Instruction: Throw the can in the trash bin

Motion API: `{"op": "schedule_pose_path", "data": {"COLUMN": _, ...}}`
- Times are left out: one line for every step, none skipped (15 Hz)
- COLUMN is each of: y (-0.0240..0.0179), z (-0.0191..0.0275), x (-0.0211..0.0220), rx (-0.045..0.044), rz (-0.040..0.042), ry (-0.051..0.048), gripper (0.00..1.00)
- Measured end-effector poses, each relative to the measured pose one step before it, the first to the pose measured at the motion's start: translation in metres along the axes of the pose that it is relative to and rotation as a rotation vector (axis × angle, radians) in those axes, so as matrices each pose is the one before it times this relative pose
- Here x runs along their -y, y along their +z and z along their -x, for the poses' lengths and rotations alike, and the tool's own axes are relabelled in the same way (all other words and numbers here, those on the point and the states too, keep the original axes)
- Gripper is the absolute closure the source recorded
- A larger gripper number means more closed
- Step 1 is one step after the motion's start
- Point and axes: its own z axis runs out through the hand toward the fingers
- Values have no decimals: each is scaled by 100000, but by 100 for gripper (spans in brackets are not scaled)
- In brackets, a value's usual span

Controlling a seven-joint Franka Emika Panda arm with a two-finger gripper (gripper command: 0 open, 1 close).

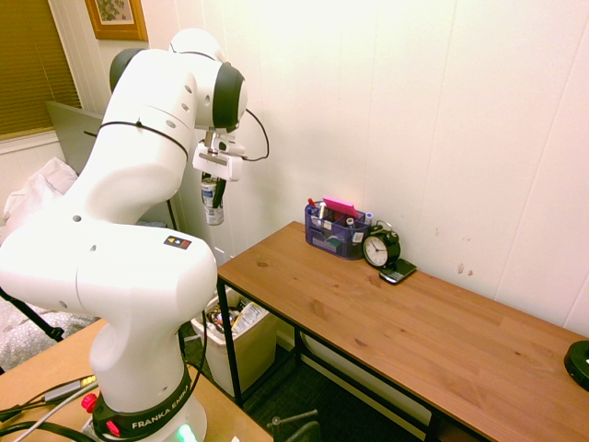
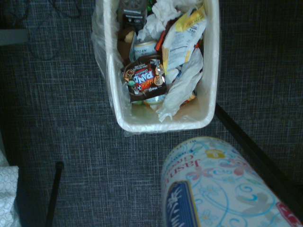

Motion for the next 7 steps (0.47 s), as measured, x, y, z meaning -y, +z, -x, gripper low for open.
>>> {"op": "schedule_pose_path", "data": {"y": -686, "z": -136, "x": 516, "rx": 437, "rz": -39, "ry": 25, "gripper": 0}}
{"op": "schedule_pose_path", "data": {"y": -222, "z": -148, "x": 496, "rx": 434, "rz": 218, "ry": -22, "gripper": 0}}
{"op": "schedule_pose_path", "data": {"y": 359, "z": -122, "x": 475, "rx": 267, "rz": 368, "ry": -40, "gripper": 0}}
{"op": "schedule_pose_path", "data": {"y": 653, "z": -121, "x": 403, "rx": -89, "rz": 506, "ry": -44, "gripper": 0}}
{"op": "schedule_pose_path", "data": {"y": 511, "z": -210, "x": 261, "rx": -12, "rz": 545, "ry": -6, "gripper": 0}}
{"op": "schedule_pose_path", "data": {"y": 183, "z": -275, "x": 159, "rx": 93, "rz": 33, "ry": 120, "gripper": 0}}
{"op": "schedule_pose_path", "data": {"y": -161, "z": -379, "x": 10, "rx": 121, "rz": -434, "ry": 243, "gripper": 0}}
